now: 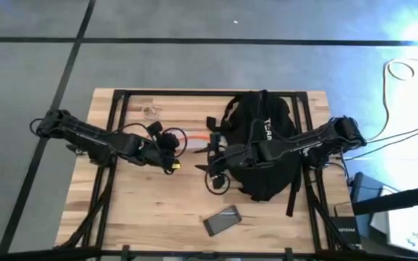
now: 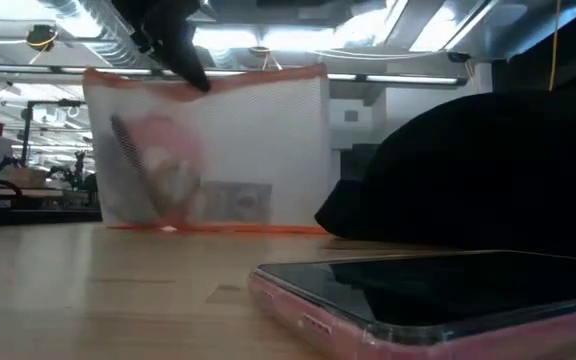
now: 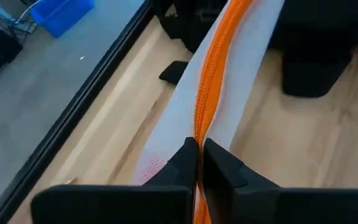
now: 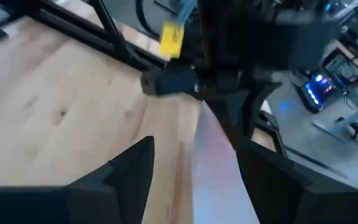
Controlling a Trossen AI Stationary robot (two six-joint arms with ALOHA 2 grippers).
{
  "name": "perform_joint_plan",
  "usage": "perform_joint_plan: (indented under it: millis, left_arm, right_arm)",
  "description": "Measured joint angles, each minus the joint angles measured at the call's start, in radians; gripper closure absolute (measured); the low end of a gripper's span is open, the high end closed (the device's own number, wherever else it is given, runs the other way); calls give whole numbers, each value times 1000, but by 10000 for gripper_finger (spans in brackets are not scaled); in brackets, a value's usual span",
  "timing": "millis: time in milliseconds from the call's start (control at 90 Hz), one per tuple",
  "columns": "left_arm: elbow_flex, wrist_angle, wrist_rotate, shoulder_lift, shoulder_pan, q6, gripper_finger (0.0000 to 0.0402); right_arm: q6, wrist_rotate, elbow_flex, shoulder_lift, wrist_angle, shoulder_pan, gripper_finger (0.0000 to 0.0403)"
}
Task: Unpack backpack
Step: Put the transparent white zip bag into the black backpack
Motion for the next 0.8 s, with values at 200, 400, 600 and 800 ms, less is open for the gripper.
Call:
perform_joint_plan:
  millis: [200,400,600,800]
  left_arm:
    - [0,82,12,0,-11,48,401]
    - [0,80,23,0,-24,56,401]
    - [0,82,23,0,-26,58,401]
    - [0,108,23,0,-32,97,401]
  right_arm:
    - [0,-8,-1,61,54,-80,194]
    - [3,-103,-2,98,126,-140,194]
    - [5,-133,-2,123,120,-160,220]
    - [5,-114,-2,124,126,-162,329]
